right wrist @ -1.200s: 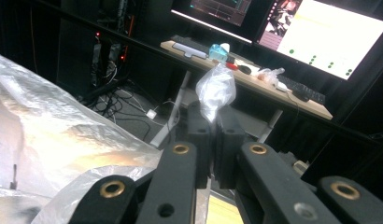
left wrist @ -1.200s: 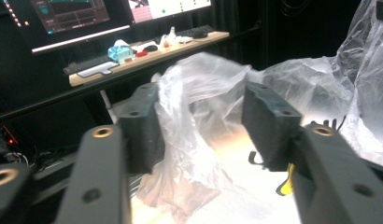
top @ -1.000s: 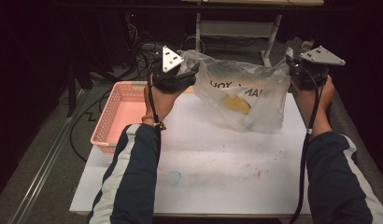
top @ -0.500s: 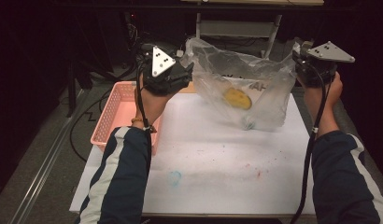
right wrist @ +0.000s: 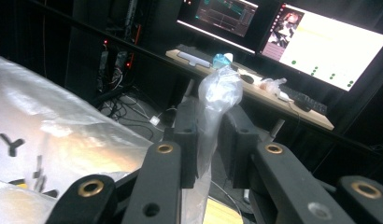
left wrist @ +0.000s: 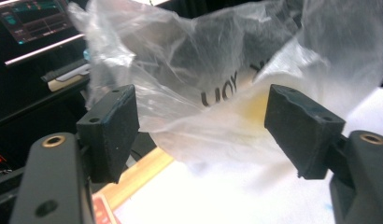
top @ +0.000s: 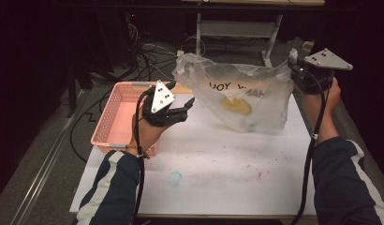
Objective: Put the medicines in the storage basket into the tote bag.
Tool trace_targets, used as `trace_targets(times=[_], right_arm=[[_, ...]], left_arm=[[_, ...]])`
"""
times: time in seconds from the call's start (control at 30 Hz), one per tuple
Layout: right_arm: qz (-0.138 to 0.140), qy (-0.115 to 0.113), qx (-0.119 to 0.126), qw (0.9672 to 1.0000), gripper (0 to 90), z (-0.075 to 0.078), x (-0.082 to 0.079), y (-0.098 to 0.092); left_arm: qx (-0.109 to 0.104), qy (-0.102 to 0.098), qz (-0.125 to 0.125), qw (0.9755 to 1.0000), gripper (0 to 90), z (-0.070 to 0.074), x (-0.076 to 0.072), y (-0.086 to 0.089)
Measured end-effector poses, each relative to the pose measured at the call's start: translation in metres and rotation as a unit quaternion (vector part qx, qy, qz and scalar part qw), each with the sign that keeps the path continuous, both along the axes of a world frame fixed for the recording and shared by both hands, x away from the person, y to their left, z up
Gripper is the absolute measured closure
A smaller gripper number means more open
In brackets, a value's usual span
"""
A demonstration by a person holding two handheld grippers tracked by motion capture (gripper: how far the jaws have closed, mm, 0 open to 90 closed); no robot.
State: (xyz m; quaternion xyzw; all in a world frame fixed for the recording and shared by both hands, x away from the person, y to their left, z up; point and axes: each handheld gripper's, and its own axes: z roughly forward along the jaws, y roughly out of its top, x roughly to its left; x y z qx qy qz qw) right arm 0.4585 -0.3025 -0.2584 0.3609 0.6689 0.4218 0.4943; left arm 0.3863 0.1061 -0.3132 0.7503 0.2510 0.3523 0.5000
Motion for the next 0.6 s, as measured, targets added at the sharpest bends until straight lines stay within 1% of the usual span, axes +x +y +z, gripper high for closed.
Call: trace_targets(times=[0.1, 0.13, 0.17, 0.27, 0.33, 0.37, 0.5, 0.53, 0.6], right_arm=[[-0.003, 0.001, 0.003, 1.0, 75.8, 0.002, -0.002, -0.001], [-0.003, 0.001, 0.0, 1.0, 75.7, 0.002, -0.002, -0.003], [-0.004, 0.001, 0.003, 1.0, 74.6, 0.003, -0.003, -0.003], [-0.005, 0.01, 0.009, 0.9999, 63.7, 0.006, -0.002, -0.007], [-0.009, 0.006, 0.01, 0.9999, 58.2, 0.01, -0.004, -0.007], [-0.009, 0.005, 0.014, 0.9999, 55.9, 0.012, -0.006, -0.007], [0.011, -0.001, 0.017, 0.9998, 46.9, 0.02, -0.011, -0.006], [0.014, 0.002, 0.021, 0.9997, 44.0, 0.021, -0.012, -0.005], [0.021, 0.006, 0.02, 0.9996, 41.3, 0.023, -0.013, -0.004]], left_arm=[[0.0, 0.001, -0.001, 1.0, 25.3, -0.006, -0.006, 0.004], [0.003, 0.001, -0.001, 1.0, 25.3, -0.008, -0.007, 0.005], [0.006, 0.0, 0.001, 1.0, 25.4, -0.009, -0.008, 0.006], [0.007, 0.001, 0.002, 1.0, 25.6, -0.012, -0.008, 0.008], [0.01, 0.001, 0.005, 0.9999, 25.6, -0.012, -0.007, 0.009], [0.008, 0.001, 0.006, 1.0, 25.7, -0.012, -0.007, 0.009], [0.01, 0.008, 0.007, 0.9999, 25.7, -0.013, -0.003, 0.008], [0.012, 0.01, 0.008, 0.9999, 25.7, -0.014, -0.002, 0.008], [0.012, 0.012, 0.006, 0.9998, 25.6, -0.015, -0.002, 0.007]])
